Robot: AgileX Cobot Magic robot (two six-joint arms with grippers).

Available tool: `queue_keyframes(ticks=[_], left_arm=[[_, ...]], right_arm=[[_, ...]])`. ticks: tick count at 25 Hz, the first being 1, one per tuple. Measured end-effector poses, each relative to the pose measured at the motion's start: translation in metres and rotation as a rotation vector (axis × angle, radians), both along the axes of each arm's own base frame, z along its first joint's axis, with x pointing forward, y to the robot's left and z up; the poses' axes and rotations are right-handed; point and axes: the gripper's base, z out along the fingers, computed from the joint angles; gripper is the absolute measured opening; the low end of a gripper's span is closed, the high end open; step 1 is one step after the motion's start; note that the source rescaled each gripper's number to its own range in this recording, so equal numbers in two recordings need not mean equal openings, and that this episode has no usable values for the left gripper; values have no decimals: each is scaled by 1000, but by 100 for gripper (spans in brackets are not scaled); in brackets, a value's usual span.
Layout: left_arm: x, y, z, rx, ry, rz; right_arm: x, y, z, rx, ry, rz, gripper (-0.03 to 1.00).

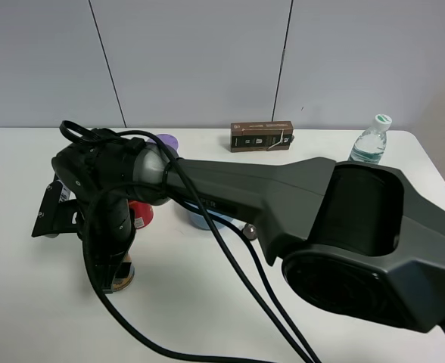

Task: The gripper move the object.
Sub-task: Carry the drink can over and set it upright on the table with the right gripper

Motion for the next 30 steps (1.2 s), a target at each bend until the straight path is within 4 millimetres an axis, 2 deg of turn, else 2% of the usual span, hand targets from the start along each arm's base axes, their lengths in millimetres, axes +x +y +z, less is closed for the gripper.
queue_keyframes(ticks=[30], left_arm=[[0, 0, 0, 0, 0, 0]], right_arm=[[2, 1, -6, -10, -12, 8, 0]])
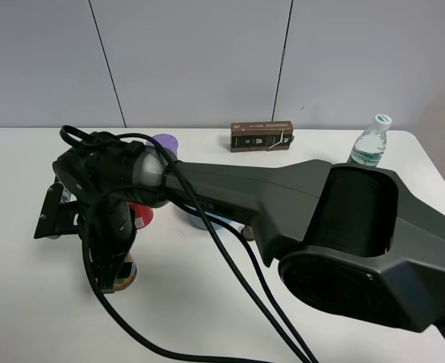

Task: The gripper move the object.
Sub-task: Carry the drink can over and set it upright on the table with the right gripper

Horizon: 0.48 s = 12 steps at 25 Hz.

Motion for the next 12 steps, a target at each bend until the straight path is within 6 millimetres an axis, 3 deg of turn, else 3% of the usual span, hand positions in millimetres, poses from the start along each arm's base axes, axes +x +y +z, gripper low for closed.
queue_keyframes(ticks=[4, 5, 7, 9, 12], left_arm=[[0, 0, 0, 0, 0, 0], [0, 0, 0, 0, 0, 0], [0, 0, 0, 0, 0, 0], [0, 0, 0, 0, 0, 0], [0, 0, 0, 0, 0, 0]], right_arm=[[0, 0, 0, 1, 6, -30, 1], [0, 0, 0, 4, 9, -51, 7], [0, 1, 2, 16, 10, -84, 44], [1, 1, 4, 22, 12, -108, 71], [1, 1, 4, 23, 14, -118, 85]])
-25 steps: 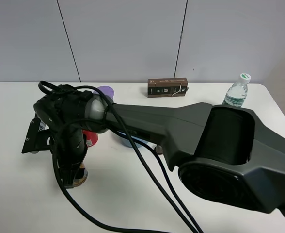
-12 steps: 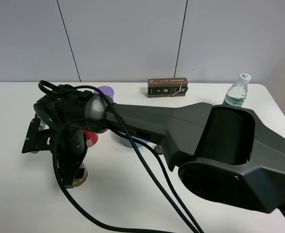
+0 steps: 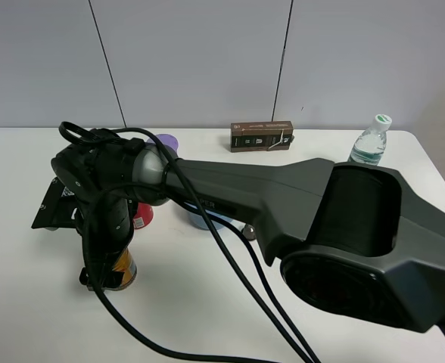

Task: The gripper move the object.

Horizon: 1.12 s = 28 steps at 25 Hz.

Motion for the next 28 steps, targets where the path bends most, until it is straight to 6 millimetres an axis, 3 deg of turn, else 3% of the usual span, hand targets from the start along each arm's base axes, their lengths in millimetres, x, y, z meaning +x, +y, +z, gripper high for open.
queue_keyframes(ticks=[7, 10, 19, 28], left_arm=[[0, 0, 0, 0, 0, 0], [0, 0, 0, 0, 0, 0], [0, 0, 0, 0, 0, 0], [0, 0, 0, 0, 0, 0]], right_arm=[[0, 0, 1, -3, 2, -2, 89], [-1, -2, 10, -2, 2, -1, 89], [-15, -16, 85, 96, 27, -18, 90], [-27, -36, 160, 242, 14, -160, 89]])
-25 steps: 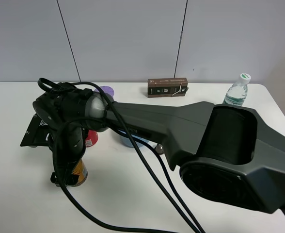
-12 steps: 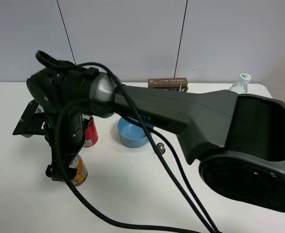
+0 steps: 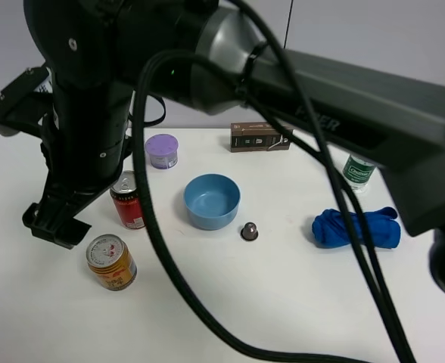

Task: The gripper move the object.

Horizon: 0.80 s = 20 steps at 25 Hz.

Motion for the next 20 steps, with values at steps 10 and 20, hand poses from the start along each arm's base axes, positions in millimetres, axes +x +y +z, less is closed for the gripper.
queue_keyframes(ticks=[10, 20], left_arm=[[0, 0, 0, 0, 0, 0], [0, 0, 0, 0, 0, 0]], right_arm=[[12, -39, 59, 116, -44, -131, 88], [66, -80, 63, 85, -116, -285, 88]])
